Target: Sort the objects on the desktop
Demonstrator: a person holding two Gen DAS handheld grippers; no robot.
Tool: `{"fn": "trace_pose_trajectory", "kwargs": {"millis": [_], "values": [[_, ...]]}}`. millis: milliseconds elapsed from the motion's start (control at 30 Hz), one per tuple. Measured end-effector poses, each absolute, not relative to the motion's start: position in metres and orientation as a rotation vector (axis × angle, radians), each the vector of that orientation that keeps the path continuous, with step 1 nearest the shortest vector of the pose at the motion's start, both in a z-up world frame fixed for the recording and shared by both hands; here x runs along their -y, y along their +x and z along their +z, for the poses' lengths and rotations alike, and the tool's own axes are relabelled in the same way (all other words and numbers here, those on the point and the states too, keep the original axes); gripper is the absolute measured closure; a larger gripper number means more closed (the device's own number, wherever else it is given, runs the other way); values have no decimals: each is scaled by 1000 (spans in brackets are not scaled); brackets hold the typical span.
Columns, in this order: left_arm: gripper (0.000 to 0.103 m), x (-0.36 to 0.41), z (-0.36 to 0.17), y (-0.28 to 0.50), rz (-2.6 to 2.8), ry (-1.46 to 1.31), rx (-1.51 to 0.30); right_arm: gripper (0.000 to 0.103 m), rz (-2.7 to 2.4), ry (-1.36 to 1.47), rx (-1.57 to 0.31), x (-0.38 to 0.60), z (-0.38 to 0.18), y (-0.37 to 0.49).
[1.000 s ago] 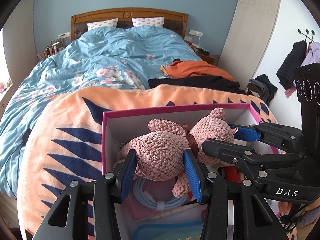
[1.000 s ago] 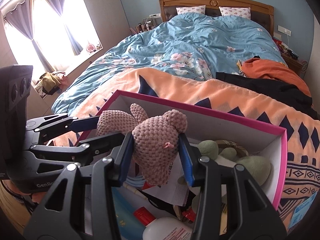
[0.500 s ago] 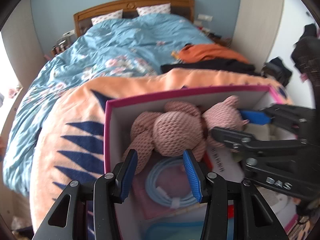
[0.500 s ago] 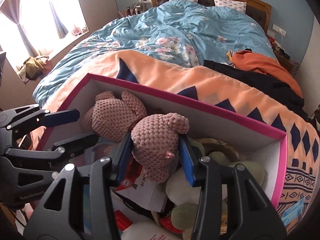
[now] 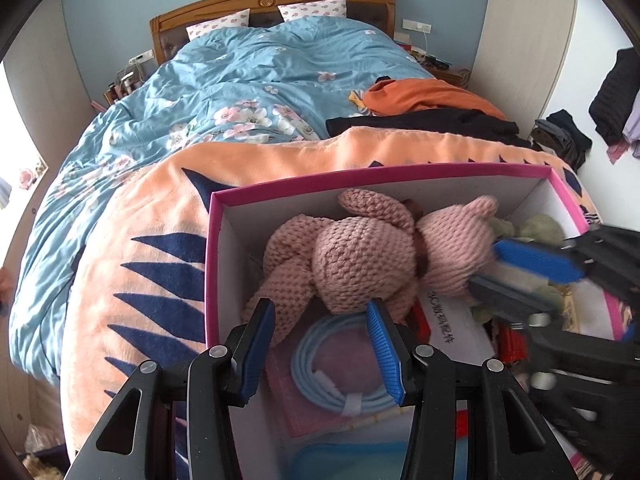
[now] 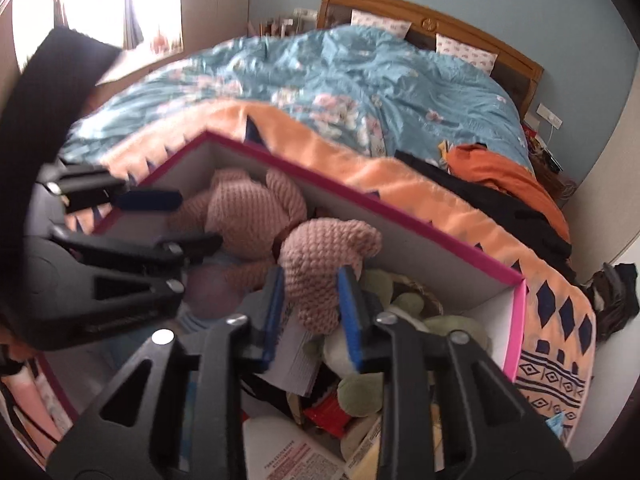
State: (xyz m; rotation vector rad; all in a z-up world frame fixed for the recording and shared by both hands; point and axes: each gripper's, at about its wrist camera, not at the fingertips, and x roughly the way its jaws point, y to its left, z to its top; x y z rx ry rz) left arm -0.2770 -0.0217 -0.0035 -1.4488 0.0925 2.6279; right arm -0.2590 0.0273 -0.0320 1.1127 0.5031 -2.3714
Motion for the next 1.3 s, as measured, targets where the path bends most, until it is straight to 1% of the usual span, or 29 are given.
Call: {"fn": "trace_pose_trajectory", "kwargs": {"millis": [67,200,233,300,433,533,667,800,933,1033,1167,1300], "values": [[54,21,0,-271,2624,-1414,-81,75,-2363,1170,-496,-26,-38,-266],[54,23,17,-249,2648,-1292,-91,75,-2366,1198,-428,-36,-39,-273],[51,24,22,-243,2652,-1257,-86,75,-2369,1198,-424,-38,-39,-272],[50,28,34,-227,2669,-1188,-69,74,-2366,1193,-404,-42,-39,-267],[48,38,52,-198,2695,-1087,-49,72,-2364,1121,-296,-61,-25,-246],[47,50,61,-175,2695,-1035,2,69,-2349,1065,-240,-72,-12,-226],[46,66,67,-136,2681,-991,69,68,-2288,987,-129,-92,4,-193],[46,76,67,-92,2672,-964,74,68,-2208,948,-48,-109,11,-156],[44,79,61,-51,2643,-973,52,68,-2150,893,-49,-125,16,-103],[42,78,53,-14,2634,-970,-3,67,-2114,865,-38,-136,15,-67],[39,73,38,24,2578,-986,-22,66,-2077,855,-29,-150,9,-23],[39,72,20,48,2496,-1033,36,66,-2022,882,-51,-151,-7,18]]}}
